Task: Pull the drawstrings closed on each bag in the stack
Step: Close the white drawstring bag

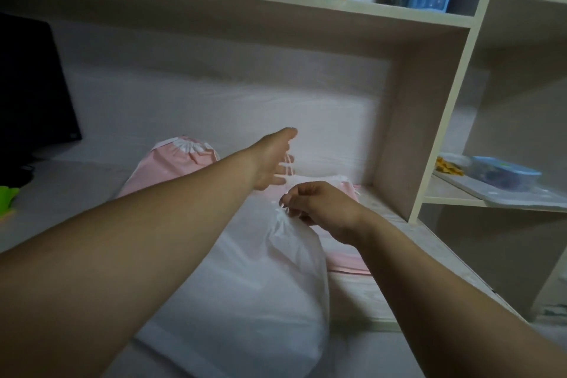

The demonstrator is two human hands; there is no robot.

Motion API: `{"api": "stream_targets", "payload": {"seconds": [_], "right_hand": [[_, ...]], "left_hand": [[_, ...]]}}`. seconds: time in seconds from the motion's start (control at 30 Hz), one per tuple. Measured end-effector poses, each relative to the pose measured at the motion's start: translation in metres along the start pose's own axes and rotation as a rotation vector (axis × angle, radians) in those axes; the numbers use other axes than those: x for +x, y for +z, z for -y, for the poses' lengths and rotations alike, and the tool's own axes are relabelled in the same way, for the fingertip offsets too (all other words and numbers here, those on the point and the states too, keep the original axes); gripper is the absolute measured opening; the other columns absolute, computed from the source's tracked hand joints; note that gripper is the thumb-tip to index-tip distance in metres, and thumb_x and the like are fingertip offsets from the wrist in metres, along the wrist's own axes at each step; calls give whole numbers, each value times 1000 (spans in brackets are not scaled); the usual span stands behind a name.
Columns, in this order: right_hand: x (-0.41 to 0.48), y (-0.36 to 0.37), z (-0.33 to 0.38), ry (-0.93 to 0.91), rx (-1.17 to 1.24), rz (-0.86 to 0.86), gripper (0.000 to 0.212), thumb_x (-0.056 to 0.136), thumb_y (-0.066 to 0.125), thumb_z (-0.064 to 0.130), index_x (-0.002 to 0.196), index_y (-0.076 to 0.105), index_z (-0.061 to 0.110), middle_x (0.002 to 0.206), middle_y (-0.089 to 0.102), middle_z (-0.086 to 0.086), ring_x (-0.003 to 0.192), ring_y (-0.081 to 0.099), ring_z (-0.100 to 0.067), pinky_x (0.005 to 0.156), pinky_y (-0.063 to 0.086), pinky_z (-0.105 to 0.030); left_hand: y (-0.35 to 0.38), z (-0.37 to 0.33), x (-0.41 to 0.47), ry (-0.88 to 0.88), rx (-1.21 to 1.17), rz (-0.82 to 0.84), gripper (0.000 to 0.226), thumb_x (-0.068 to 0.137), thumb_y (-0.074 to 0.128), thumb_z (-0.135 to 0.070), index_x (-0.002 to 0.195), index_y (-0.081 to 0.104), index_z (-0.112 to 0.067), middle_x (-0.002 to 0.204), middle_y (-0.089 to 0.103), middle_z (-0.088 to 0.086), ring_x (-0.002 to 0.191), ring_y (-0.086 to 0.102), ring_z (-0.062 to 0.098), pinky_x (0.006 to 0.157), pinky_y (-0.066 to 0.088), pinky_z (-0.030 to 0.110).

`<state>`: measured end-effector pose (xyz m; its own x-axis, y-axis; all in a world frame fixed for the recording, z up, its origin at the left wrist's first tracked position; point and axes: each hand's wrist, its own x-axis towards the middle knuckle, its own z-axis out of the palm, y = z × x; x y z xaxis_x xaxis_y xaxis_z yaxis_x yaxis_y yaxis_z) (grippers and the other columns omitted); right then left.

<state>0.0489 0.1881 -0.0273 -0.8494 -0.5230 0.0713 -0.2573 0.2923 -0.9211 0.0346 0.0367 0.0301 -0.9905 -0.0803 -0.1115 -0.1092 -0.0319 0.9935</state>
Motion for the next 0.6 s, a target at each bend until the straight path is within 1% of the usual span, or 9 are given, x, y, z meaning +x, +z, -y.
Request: {"api": "stream_targets", "payload": {"seconds": [0.07,0.13,0.17,0.2,0.27,0.37,0.43,0.5,0.6], "right_hand": [[1,-6,-2,-22,3,-2,19,98,66,15,81,74,16,76,65,-1,75,56,-16,73,45,-27],[1,-10,-1,-48,-1,28,20,99,68,18,79,73,17,78,66,-2,75,57,-15,71,44,-26],[2,-11,-1,-60,-11,41,21,99,67,18,79,73,17,78,66,-1,74,58,-13,70,45,-24],[2,-13,0,-70,-20,48,22,100,67,16,79,73,17,78,67,0,73,59,-12,69,47,-22],[0,-14,2,-84,-33,54,23,100,65,12,79,73,17,77,68,2,73,60,-10,69,48,-20],[-3,-16,3,-76,-15,100,18,100,64,12,85,73,12,81,67,-3,75,60,-14,70,49,-22],[-5,-17,1,-58,1,127,15,100,63,13,89,73,9,80,66,-4,74,59,-14,69,49,-22],[-6,-18,-1,-44,11,129,16,100,64,14,87,74,11,78,66,-3,72,58,-13,68,47,-23],[-7,-20,-6,-39,18,80,18,98,67,16,82,74,15,78,66,-3,71,58,-12,69,46,-23]], "left_hand": [[-12,17,-11,-25,83,37,35,99,46,-40,116,50,-10,120,62,19,92,64,33,89,51,42],[-19,33,-18,-19,84,32,13,96,41,-21,93,48,-10,100,63,24,71,59,28,68,47,31],[-22,40,-19,8,113,-1,11,94,42,-13,86,48,-10,89,61,21,65,55,25,62,45,28],[-24,46,-20,51,183,-55,13,92,45,-9,80,50,-10,81,57,15,63,53,22,65,49,27],[-32,55,-19,122,387,-175,19,88,54,-13,69,54,-11,68,53,7,63,53,24,75,54,34],[-41,62,-22,147,577,-283,42,101,56,-28,66,65,-4,73,68,10,69,60,29,71,49,32],[-41,64,-27,102,451,-283,52,103,57,-38,61,63,-8,72,70,10,62,60,25,67,47,29],[-39,64,-31,63,358,-251,53,102,58,-42,60,62,-10,63,67,8,51,55,20,56,43,23],[-34,63,-35,50,305,-148,50,103,55,-40,70,72,-7,64,67,8,49,55,18,52,42,22]]}}
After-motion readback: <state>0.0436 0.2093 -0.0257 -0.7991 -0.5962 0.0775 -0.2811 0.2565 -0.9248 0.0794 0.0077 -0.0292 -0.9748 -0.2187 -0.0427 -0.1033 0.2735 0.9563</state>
